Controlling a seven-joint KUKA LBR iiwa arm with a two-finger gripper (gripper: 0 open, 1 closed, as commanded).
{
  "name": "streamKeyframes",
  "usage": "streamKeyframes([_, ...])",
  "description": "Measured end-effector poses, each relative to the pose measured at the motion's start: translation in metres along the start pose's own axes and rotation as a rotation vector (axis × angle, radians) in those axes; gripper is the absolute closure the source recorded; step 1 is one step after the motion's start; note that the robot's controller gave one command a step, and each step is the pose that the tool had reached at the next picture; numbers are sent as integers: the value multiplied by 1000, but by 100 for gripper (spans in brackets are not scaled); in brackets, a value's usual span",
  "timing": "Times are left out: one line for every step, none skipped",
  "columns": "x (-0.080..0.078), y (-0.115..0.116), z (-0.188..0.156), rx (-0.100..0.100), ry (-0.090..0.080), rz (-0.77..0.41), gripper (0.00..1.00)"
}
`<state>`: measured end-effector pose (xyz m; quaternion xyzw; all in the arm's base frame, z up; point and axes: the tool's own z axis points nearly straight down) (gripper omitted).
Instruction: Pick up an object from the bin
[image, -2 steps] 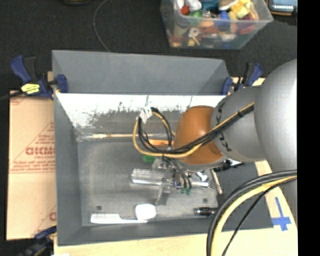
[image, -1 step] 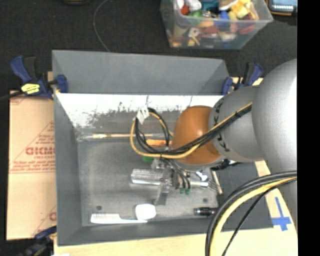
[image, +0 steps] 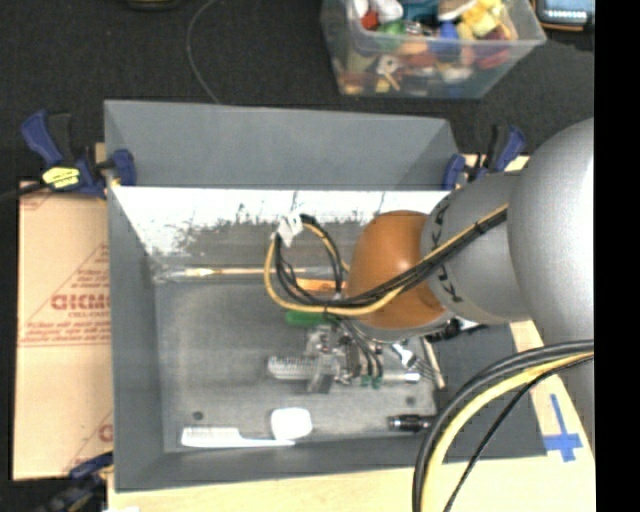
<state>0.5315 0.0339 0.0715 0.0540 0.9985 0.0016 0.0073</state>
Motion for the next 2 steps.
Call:
streamKeyframes([0,0,0,0,0,0,100])
streamKeyframes([2,0,-24,0,6,0,100])
